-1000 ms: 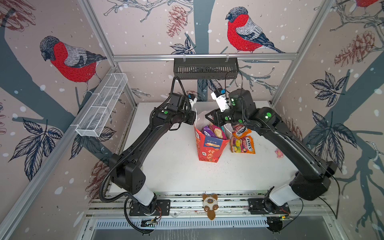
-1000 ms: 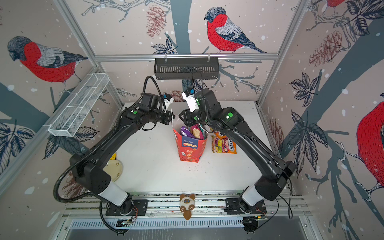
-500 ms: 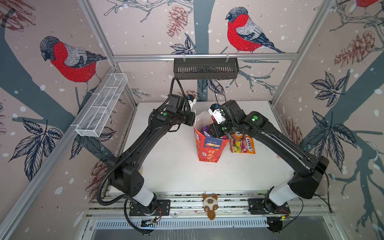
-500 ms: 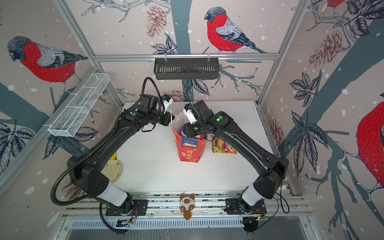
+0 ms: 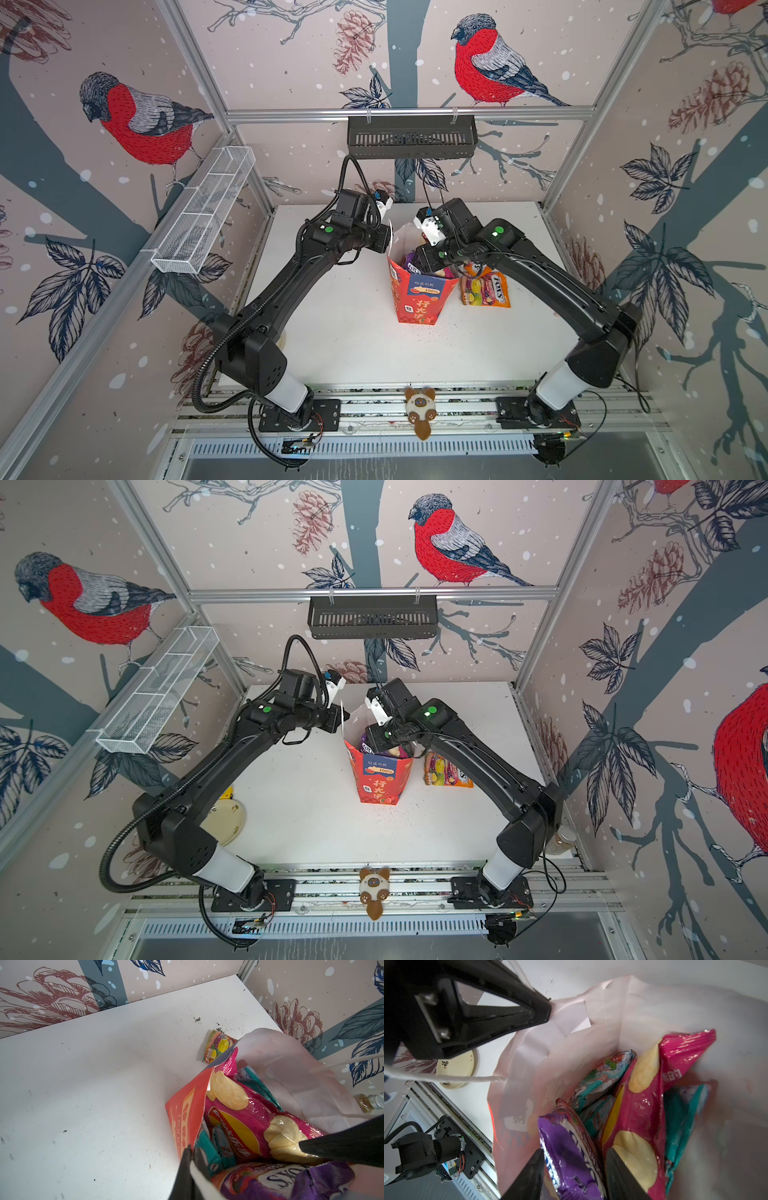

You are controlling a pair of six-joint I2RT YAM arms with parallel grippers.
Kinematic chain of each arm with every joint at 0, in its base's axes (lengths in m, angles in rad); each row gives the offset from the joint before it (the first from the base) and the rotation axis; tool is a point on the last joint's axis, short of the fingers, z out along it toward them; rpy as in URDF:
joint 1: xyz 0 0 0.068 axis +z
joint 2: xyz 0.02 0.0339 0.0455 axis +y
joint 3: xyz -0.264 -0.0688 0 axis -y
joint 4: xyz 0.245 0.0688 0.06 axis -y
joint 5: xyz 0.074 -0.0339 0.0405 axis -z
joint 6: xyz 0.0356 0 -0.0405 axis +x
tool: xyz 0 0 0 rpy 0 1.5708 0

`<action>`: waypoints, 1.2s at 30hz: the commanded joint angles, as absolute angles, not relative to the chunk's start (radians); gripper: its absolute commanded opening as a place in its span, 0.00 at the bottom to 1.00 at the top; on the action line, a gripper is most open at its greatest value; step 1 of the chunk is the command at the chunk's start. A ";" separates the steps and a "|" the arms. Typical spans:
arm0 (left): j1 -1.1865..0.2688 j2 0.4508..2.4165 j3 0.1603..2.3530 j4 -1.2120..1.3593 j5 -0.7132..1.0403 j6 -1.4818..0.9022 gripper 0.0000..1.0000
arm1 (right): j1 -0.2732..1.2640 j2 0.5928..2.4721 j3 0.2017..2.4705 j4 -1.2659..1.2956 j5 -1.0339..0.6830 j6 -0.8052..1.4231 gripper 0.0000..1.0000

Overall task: Take the snacks out of the paper bag
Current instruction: 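Move the right gripper back down into the bag toward the purple packet, then grasp the purple Fox's berries packet and lift it with the right gripper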

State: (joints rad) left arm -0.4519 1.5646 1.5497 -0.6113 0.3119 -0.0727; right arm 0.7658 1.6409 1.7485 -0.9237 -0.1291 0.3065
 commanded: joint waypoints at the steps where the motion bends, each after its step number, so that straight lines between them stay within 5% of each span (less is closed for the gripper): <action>1: -0.452 1.559 1.547 -0.574 0.327 -0.071 0.00 | 0.769 1.657 1.768 -0.940 -0.148 0.282 0.51; 21: -0.452 1.580 1.571 -0.574 0.337 -0.064 0.00 | 0.816 1.765 1.877 -1.073 -0.099 0.250 0.49; 26: -0.451 1.576 1.571 -0.578 0.336 -0.061 0.00 | 0.820 1.799 1.906 -1.100 -0.055 0.265 0.41; 36: -0.452 1.574 1.565 -0.584 0.333 -0.054 0.00 | 0.820 1.785 1.916 -1.042 0.005 0.299 0.09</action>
State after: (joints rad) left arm -0.4519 1.5780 1.5604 -0.6064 0.3218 -0.0711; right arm 0.8181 1.7996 1.9091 -1.0725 -0.0360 0.2859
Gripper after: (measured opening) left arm 0.053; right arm 0.118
